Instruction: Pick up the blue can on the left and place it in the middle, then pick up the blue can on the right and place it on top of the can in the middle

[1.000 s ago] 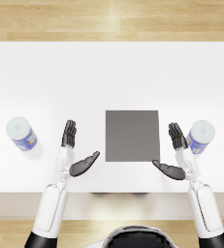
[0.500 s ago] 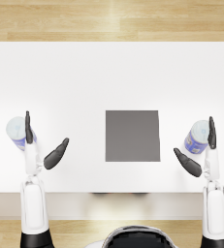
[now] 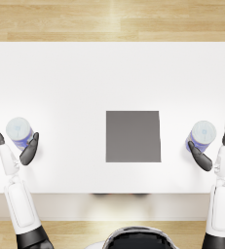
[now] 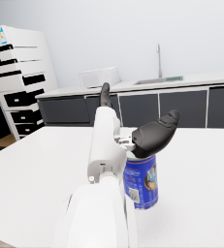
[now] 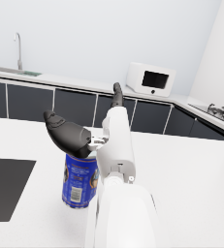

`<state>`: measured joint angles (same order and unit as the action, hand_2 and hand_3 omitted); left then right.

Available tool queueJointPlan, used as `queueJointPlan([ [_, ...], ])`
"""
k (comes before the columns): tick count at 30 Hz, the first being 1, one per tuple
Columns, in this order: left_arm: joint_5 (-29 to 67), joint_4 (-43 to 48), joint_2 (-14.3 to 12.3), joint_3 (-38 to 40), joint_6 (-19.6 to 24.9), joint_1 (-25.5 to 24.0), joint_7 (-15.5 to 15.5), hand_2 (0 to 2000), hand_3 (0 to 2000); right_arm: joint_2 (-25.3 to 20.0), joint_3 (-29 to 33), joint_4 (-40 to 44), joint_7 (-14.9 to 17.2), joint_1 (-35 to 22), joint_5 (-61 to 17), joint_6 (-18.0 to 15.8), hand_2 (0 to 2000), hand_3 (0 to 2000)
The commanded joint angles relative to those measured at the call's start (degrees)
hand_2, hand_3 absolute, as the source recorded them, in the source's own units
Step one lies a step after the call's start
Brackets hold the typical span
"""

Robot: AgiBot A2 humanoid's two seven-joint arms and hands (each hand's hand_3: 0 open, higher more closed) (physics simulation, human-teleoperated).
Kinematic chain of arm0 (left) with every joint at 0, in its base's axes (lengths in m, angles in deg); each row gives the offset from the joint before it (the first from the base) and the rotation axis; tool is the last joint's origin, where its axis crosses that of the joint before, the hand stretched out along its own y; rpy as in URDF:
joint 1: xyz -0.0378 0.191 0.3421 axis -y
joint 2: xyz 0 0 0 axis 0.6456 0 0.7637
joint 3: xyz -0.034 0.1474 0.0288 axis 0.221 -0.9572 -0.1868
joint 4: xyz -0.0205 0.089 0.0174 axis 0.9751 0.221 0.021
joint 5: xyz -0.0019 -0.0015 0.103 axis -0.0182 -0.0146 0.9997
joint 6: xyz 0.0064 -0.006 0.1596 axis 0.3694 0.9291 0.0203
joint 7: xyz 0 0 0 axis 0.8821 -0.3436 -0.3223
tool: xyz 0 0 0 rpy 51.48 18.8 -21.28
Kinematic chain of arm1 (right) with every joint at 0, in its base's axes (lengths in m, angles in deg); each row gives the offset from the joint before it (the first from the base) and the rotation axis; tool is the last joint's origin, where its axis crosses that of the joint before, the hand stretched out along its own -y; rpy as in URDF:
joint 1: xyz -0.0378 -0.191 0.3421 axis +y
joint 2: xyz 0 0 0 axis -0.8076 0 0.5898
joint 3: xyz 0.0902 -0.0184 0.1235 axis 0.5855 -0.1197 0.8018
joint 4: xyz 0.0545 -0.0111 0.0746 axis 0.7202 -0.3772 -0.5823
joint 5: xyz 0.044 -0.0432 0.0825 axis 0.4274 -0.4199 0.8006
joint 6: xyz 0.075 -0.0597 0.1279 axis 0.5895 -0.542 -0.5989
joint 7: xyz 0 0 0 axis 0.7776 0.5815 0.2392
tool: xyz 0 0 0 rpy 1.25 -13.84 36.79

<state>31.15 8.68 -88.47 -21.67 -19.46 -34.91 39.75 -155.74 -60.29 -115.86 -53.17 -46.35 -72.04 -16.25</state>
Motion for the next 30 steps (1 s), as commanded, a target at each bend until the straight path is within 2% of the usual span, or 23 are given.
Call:
queueJointPlan([
  [1,0.0,-4.5,0.2,-0.3,0.0,1.1,0.0,0,0,-0.1,-0.6,5.7,0.0,-0.6,0.0,0.0,0,0],
  [6,0.0,-9.6,0.0,-1.2,0.0,2.3,0.0,0,0,-0.6,-1.6,10.3,0.0,-0.9,0.0,0.0,0,0],
  [15,0.0,-19.1,-0.5,-3.3,0.0,4.7,0.0,0,0,-1.6,-2.1,21.9,0.0,-4.8,0.0,0.0,0,0],
  [27,0.0,-30.9,-0.7,-3.6,-0.1,10.4,0.0,0,0,-3.0,-2.1,32.2,-0.1,-9.1,0.0,-0.4,0,0],
  [30,0.0,-31.4,-0.8,-3.1,-0.1,10.8,0.0,0,0,-3.4,-3.1,31.2,0.0,-9.8,0.0,-0.9,0,0],
])
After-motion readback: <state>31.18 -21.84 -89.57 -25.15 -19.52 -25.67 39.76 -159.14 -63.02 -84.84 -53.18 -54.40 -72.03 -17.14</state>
